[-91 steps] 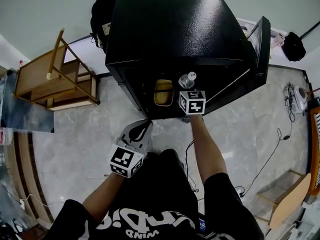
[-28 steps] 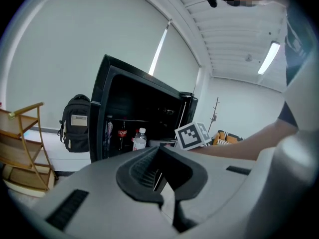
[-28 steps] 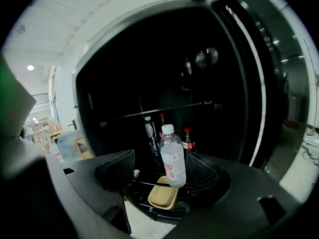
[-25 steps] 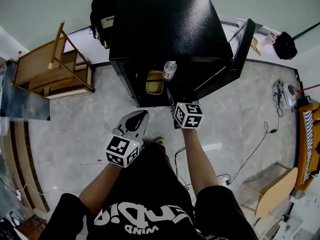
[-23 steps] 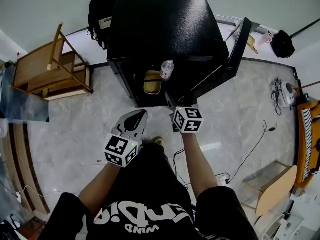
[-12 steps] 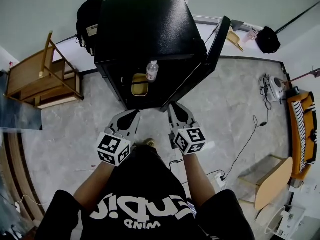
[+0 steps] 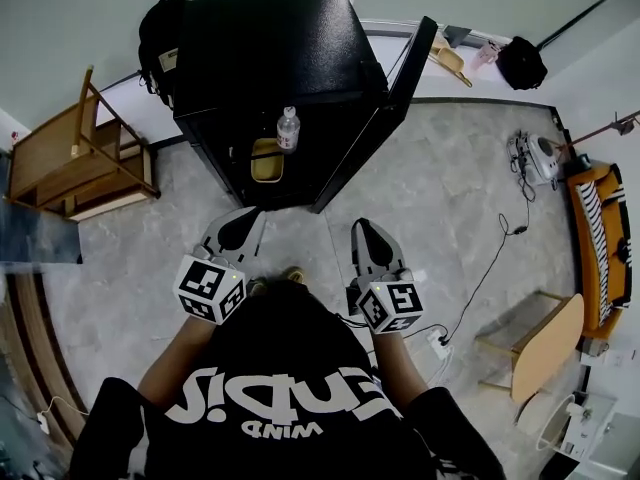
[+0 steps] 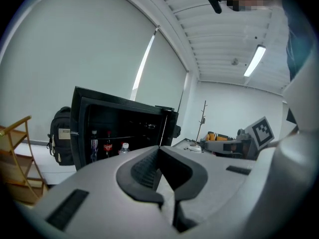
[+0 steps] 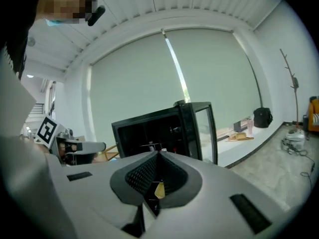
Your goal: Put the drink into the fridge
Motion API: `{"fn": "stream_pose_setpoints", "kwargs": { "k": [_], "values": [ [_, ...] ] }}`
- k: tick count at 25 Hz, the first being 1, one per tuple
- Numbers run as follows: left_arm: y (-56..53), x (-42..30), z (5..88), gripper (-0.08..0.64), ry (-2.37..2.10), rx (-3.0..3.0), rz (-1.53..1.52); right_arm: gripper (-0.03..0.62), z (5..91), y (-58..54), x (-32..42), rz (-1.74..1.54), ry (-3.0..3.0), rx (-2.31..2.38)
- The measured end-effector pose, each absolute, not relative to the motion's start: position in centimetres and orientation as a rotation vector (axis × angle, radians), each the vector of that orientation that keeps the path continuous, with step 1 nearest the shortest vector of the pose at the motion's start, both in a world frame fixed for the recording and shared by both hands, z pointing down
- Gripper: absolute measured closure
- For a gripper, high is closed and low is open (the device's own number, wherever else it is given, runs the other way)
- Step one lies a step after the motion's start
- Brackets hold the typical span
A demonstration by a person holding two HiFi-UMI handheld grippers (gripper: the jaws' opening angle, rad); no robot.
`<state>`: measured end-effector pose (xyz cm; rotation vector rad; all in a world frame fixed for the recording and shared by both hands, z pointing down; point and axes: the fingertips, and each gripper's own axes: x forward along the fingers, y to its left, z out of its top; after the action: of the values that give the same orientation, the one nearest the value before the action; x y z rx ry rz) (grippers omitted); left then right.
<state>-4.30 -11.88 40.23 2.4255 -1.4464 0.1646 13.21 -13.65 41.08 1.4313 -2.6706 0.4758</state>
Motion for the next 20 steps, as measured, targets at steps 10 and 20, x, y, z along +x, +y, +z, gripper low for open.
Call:
{"fn": "stream_pose_setpoints", "kwargs": {
  "k": [10, 20],
  "values": [
    [-11.1, -5.1, 39.9, 0.552, -1.512, 2.458, 0.134, 0.566, 41.1, -12.1, 13.2, 0.337, -2.654, 1.482],
    [-11.0, -6.1, 40.1, 0.552, -1.524, 2.446, 0.13, 0.568, 42.4, -11.5, 12.0, 0.369, -2.65, 1.45]
  ]
}}
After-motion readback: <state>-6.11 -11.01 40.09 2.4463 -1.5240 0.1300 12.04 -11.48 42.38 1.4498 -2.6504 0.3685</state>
